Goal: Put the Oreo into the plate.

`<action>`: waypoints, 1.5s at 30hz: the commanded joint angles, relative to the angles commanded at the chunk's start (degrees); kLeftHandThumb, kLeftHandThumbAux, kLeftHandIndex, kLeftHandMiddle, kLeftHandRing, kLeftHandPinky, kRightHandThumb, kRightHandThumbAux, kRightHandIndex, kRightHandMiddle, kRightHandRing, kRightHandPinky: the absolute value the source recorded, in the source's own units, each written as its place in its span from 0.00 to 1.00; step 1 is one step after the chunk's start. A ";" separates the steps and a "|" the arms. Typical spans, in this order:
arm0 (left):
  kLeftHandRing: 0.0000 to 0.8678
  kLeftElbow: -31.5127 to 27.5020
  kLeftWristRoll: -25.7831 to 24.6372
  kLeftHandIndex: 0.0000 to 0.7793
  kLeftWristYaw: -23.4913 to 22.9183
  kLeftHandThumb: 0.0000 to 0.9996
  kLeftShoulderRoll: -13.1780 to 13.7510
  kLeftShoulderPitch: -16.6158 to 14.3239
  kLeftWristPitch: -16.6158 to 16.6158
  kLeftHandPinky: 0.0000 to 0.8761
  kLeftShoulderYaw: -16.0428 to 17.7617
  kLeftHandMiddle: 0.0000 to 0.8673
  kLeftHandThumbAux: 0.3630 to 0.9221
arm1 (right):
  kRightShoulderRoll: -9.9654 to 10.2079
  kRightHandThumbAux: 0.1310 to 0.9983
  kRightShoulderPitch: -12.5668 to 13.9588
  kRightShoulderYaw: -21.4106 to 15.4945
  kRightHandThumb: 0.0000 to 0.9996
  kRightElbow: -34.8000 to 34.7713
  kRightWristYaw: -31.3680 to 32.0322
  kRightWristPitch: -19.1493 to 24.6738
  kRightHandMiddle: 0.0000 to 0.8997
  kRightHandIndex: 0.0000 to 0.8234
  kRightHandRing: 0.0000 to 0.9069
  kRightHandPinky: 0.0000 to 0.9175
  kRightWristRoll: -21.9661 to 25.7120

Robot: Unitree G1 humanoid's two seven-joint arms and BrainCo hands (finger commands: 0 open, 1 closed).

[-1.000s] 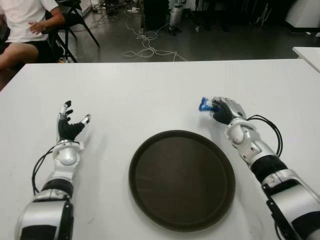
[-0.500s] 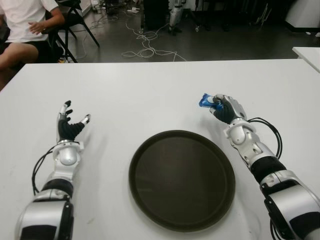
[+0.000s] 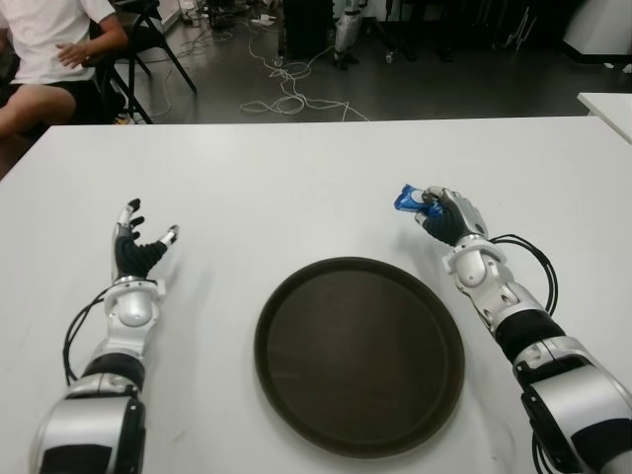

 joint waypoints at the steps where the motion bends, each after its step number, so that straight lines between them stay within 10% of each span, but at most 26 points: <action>1: 0.13 0.01 0.01 0.10 -0.03 0.02 0.00 0.00 0.02 0.13 -0.01 0.13 0.70 | 0.00 0.69 -0.03 -0.01 0.70 0.06 0.03 -0.04 0.88 0.53 0.87 0.84 0.02; 30: 0.13 0.13 0.22 0.09 0.57 0.01 -0.37 -0.04 -0.41 0.12 0.19 0.14 0.73 | -0.14 0.69 1.10 -5.16 0.70 -7.89 6.74 -1.32 0.91 0.53 0.90 0.88 7.40; 45: 0.13 0.35 0.44 0.10 0.76 0.02 -0.25 -0.16 -0.28 0.12 0.05 0.14 0.71 | 1.81 0.68 10.06 -9.77 0.70 -30.71 20.45 -3.29 0.91 0.53 0.90 0.88 19.70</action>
